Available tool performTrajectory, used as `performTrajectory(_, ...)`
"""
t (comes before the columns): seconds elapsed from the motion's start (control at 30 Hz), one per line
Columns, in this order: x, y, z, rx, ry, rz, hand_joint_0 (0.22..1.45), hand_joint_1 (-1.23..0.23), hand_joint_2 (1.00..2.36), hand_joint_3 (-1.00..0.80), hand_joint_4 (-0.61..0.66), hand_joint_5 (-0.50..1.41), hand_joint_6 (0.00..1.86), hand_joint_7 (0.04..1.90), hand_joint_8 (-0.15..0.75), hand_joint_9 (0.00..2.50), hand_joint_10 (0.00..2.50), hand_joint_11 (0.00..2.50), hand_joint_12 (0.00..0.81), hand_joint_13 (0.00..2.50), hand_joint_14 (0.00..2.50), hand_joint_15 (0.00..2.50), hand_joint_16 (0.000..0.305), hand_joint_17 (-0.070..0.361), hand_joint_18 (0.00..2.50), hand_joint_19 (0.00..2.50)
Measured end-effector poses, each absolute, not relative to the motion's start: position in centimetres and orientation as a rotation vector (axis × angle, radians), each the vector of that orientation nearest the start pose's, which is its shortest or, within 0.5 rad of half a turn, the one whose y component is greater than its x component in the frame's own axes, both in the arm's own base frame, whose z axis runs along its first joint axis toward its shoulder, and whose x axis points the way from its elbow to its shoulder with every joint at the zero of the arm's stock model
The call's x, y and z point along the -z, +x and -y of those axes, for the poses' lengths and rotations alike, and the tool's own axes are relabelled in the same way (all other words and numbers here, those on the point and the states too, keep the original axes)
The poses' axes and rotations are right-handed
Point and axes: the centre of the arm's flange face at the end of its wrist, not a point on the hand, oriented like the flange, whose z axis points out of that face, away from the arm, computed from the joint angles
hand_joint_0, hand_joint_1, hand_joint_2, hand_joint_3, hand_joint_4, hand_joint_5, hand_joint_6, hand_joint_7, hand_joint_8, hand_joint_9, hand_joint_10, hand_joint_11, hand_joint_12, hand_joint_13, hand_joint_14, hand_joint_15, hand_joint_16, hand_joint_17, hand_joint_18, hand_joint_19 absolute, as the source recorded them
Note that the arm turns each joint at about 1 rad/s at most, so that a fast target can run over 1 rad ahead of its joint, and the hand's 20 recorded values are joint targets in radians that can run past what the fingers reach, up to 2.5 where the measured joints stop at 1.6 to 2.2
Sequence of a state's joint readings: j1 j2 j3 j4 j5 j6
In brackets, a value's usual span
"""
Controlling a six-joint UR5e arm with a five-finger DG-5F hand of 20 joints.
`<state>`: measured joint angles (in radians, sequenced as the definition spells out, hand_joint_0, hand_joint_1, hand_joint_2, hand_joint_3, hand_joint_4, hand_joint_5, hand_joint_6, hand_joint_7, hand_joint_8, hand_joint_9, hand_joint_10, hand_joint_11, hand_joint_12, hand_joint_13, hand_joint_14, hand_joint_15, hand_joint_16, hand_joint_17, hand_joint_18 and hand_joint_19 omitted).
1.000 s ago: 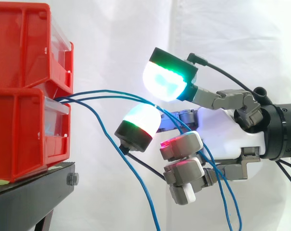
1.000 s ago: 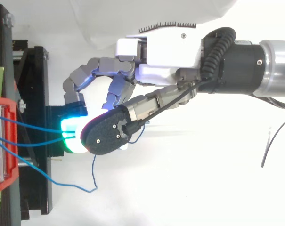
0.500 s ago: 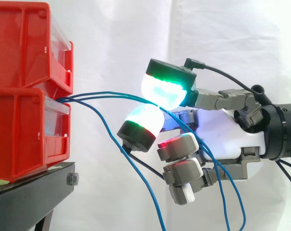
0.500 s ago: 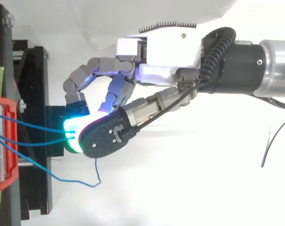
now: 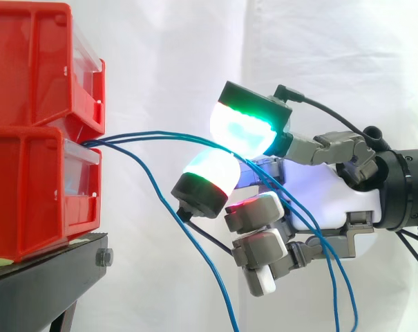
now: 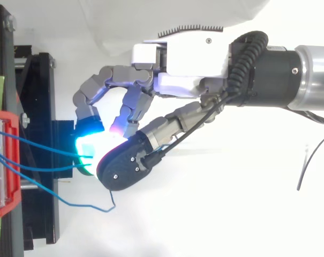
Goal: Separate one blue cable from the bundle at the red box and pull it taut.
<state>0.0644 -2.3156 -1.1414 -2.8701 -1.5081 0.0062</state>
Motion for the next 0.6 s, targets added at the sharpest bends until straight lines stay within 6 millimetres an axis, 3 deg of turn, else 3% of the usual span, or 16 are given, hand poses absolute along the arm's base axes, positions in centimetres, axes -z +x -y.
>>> performTrajectory(0.27,-24.95,76.31,9.26,-1.190,1.245,-1.239,0.59,-0.86,1.00,-0.50,-0.01,-0.10,0.91,1.29,0.280,1.31,0.03,1.32,0.357,1.13,0.03,1.11,0.051,0.116,0.82,0.90)
performTrajectory(0.6,-24.95,76.29,9.41,-1.191,1.249,-1.235,0.47,-0.52,1.00,-0.50,0.00,-0.09,0.85,1.17,0.327,1.37,0.03,1.19,0.405,1.20,0.03,1.12,0.061,0.138,0.87,0.92)
